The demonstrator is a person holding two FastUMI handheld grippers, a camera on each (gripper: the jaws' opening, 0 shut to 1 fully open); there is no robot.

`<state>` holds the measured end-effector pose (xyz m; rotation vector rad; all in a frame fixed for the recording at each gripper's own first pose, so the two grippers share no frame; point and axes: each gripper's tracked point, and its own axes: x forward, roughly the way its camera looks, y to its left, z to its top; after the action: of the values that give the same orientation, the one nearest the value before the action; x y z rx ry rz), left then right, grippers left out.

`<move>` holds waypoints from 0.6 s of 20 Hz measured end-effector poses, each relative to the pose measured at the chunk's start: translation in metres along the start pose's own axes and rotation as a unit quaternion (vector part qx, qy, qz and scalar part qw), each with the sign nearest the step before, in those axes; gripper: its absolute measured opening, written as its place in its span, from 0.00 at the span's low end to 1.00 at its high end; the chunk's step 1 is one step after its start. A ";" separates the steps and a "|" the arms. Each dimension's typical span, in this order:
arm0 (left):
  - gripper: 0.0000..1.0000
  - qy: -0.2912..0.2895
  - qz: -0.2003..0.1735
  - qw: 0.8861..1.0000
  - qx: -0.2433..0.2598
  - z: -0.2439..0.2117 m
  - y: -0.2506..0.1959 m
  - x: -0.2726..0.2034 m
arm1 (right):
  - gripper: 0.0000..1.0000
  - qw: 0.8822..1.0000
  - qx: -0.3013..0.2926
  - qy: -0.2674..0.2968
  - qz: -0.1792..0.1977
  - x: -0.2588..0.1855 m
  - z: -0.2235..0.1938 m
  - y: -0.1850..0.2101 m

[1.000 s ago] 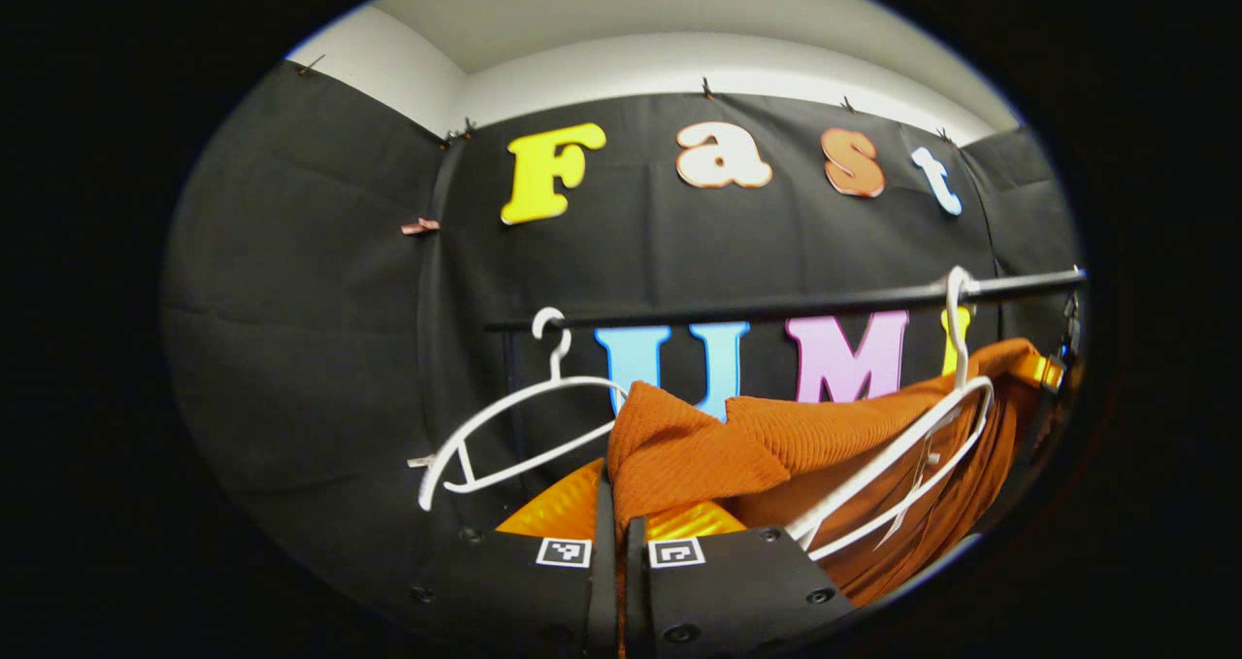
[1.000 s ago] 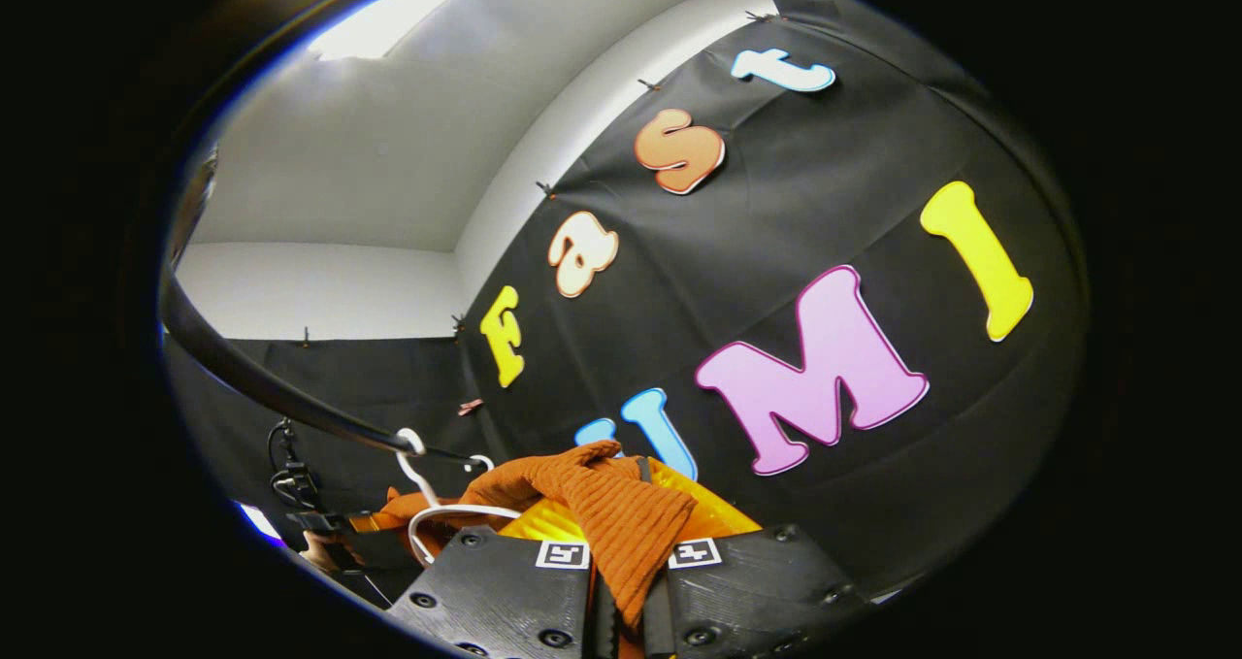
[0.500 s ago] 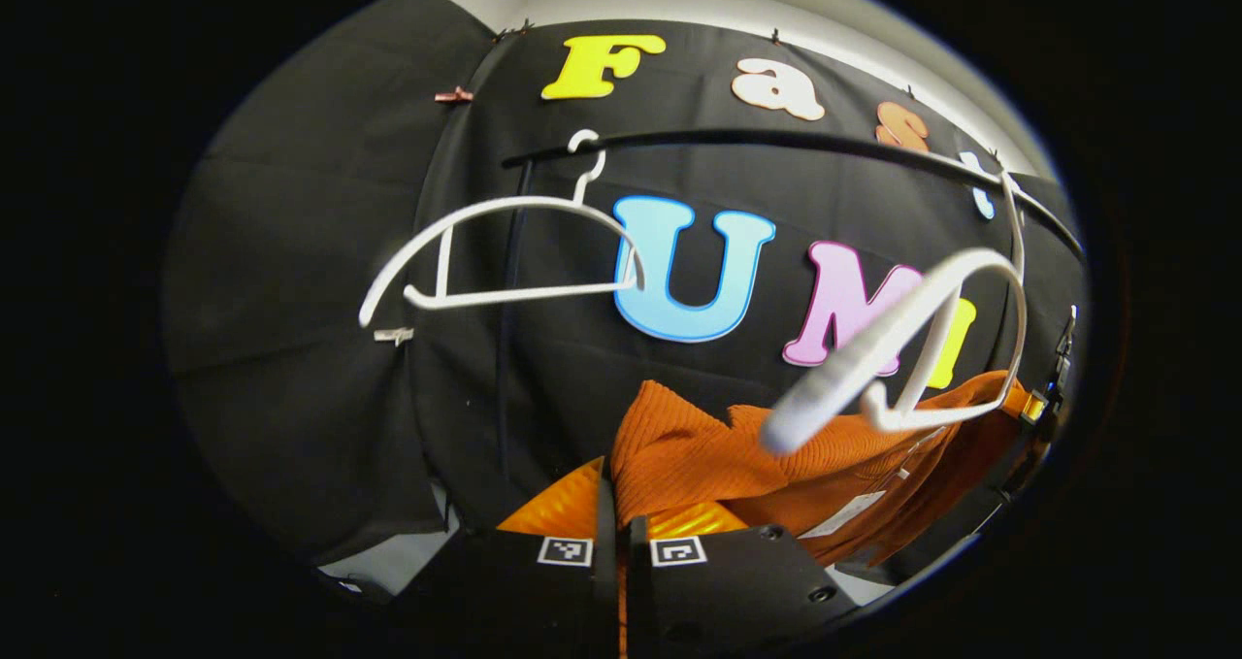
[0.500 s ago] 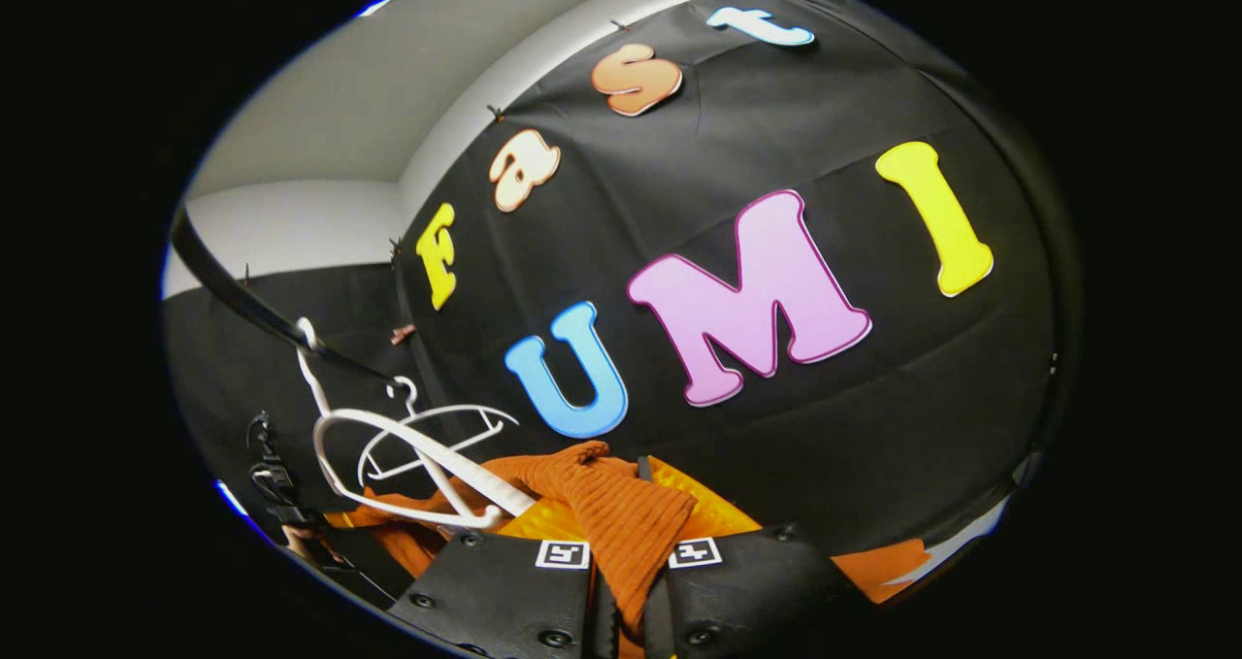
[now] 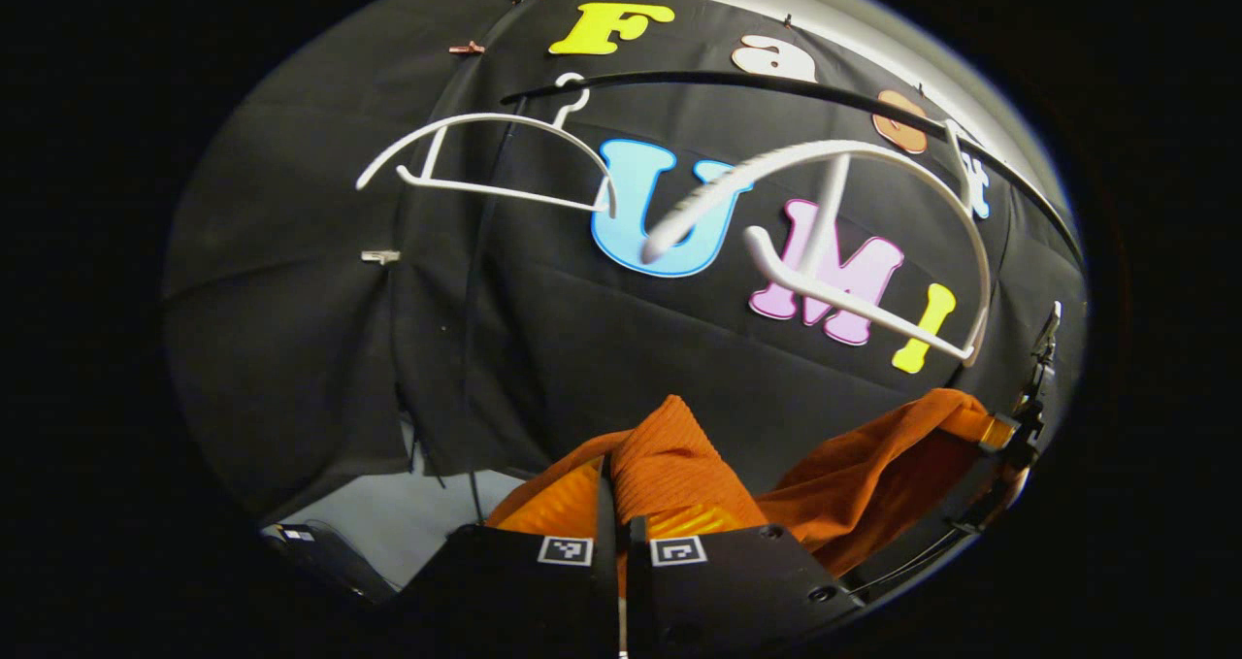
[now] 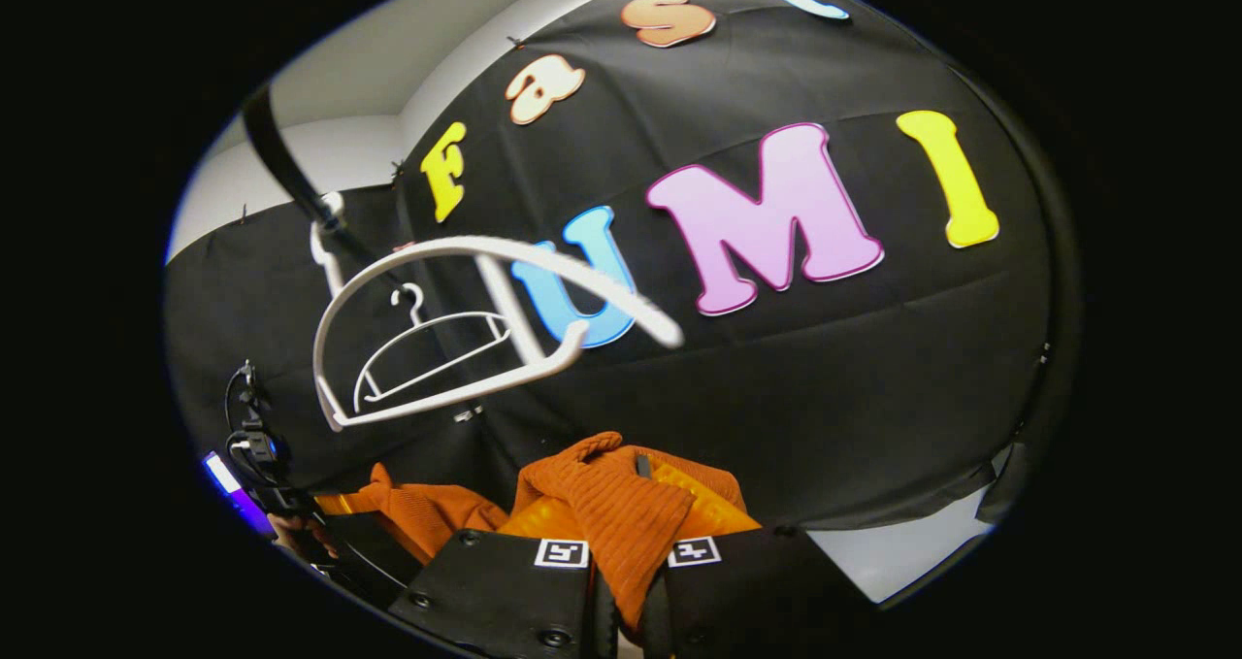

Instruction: Grasp the clothes on the hanger with both hands and then place them into the laundry hamper below.

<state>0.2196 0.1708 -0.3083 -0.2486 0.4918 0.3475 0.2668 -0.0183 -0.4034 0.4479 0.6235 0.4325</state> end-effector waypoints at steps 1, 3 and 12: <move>0.07 -0.002 -0.010 1.000 -0.002 0.000 -0.011 -0.002 | 0.14 1.000 -0.004 0.006 0.010 0.000 -0.006 0.012; 0.07 -0.005 -0.039 0.999 -0.008 0.003 -0.032 -0.001 | 0.14 0.999 -0.002 0.021 0.031 0.001 -0.019 0.034; 0.07 0.018 -0.117 0.993 0.018 -0.015 -0.098 0.000 | 0.14 0.993 -0.011 0.063 0.100 0.001 -0.053 0.107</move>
<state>0.2503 0.0768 -0.3068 -0.2754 0.4974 0.1058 0.2074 0.0839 -0.3872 0.4665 0.6974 0.6621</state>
